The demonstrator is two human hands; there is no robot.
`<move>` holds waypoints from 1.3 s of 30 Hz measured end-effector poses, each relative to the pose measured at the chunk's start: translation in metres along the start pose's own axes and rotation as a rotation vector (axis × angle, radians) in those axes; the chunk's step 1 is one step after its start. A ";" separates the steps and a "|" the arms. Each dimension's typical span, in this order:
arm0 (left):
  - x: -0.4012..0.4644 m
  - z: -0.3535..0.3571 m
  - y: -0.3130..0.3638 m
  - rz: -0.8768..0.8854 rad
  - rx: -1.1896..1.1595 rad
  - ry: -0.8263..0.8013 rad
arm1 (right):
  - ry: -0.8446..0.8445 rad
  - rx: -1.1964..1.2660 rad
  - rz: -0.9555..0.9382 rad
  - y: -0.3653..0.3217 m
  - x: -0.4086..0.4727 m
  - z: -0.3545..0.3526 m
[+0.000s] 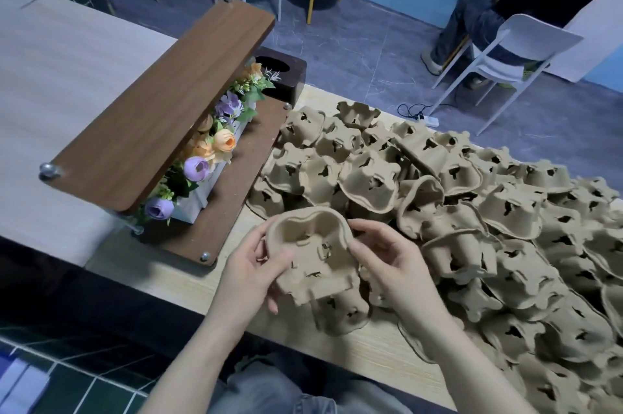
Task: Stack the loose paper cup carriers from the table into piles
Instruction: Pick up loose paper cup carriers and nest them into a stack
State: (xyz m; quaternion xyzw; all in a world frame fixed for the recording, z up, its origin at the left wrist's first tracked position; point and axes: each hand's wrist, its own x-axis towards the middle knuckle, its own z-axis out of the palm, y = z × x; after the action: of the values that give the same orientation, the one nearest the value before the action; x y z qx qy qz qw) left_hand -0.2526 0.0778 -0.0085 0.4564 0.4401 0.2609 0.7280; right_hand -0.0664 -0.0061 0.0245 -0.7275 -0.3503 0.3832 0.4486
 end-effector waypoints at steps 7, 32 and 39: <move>0.003 -0.011 0.007 -0.005 -0.067 0.053 | 0.150 -0.830 -0.344 -0.018 0.094 -0.041; 0.027 -0.003 0.007 0.067 -0.157 -0.094 | 0.252 -0.302 -0.424 -0.025 0.026 -0.013; 0.026 0.002 0.006 0.104 -0.167 -0.064 | 0.142 -0.189 -0.390 -0.007 0.005 -0.003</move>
State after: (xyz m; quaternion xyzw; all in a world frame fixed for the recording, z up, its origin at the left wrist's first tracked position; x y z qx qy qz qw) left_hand -0.2384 0.1003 -0.0129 0.4244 0.3691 0.3194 0.7627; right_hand -0.0627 -0.0001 0.0304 -0.7101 -0.4861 0.2025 0.4674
